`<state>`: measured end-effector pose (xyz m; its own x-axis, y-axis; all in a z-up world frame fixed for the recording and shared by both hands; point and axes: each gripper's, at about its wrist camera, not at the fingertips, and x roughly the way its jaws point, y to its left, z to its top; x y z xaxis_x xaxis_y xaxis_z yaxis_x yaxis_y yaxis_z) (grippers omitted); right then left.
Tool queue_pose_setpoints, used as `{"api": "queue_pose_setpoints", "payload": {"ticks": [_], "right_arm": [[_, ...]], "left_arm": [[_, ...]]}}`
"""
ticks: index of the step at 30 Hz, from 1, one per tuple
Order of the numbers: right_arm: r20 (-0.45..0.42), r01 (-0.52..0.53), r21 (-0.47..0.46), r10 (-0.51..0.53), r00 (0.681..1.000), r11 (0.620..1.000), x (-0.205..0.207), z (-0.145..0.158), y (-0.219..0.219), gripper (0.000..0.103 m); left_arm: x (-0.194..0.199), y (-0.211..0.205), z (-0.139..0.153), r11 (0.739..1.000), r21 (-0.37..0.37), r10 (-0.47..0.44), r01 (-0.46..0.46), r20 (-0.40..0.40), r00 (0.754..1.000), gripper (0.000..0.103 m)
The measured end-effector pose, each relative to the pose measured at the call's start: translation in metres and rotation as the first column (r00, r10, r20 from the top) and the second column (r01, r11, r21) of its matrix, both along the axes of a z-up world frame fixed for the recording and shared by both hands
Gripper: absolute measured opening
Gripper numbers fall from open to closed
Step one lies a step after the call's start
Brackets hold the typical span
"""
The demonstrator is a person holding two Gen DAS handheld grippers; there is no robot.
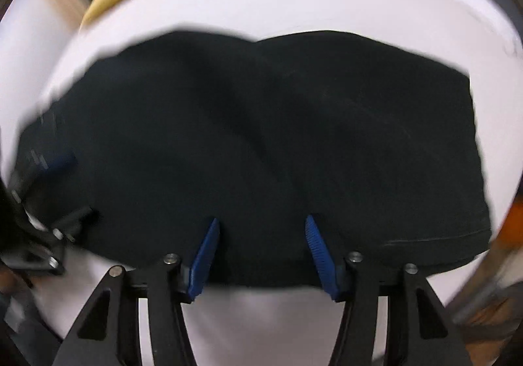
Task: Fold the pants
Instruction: 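Fold the grasped jeans over toward the left tool with the right tool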
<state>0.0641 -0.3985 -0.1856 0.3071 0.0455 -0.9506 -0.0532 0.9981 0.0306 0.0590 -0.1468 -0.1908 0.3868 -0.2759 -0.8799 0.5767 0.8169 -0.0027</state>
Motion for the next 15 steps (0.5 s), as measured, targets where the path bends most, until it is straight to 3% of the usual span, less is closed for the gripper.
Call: {"api": "queue_pose_setpoints", "payload": {"ticks": [6,8,12,14,15], "right_arm": [[-0.034,0.017,-0.034,-0.018,0.999,0.999,-0.023,0.012,-0.006,0.058],[0.028,0.073,0.022,-0.074,0.997,0.997,-0.028,0.031,-0.012,0.058],[0.150,0.043,0.149,-0.065,0.987,0.988,-0.018,0.065,0.012,0.058],[0.164,-0.016,0.155,-0.010,0.986,0.988,0.002,0.061,0.037,0.058],[0.136,-0.030,0.153,0.009,0.991,0.988,0.002,0.052,0.041,0.058]], "left_arm": [[-0.012,0.012,0.002,1.000,-0.005,-0.017,0.017,-0.020,1.000,0.093],[-0.016,0.016,0.016,0.998,-0.054,-0.030,0.029,-0.016,0.999,0.092],[-0.009,0.024,0.046,0.992,-0.126,0.023,-0.008,0.119,0.993,0.092],[0.005,0.030,0.039,0.993,-0.111,0.063,-0.051,0.112,0.992,0.092],[0.012,0.031,0.027,0.994,-0.091,0.066,-0.060,0.066,0.996,0.092]]}}
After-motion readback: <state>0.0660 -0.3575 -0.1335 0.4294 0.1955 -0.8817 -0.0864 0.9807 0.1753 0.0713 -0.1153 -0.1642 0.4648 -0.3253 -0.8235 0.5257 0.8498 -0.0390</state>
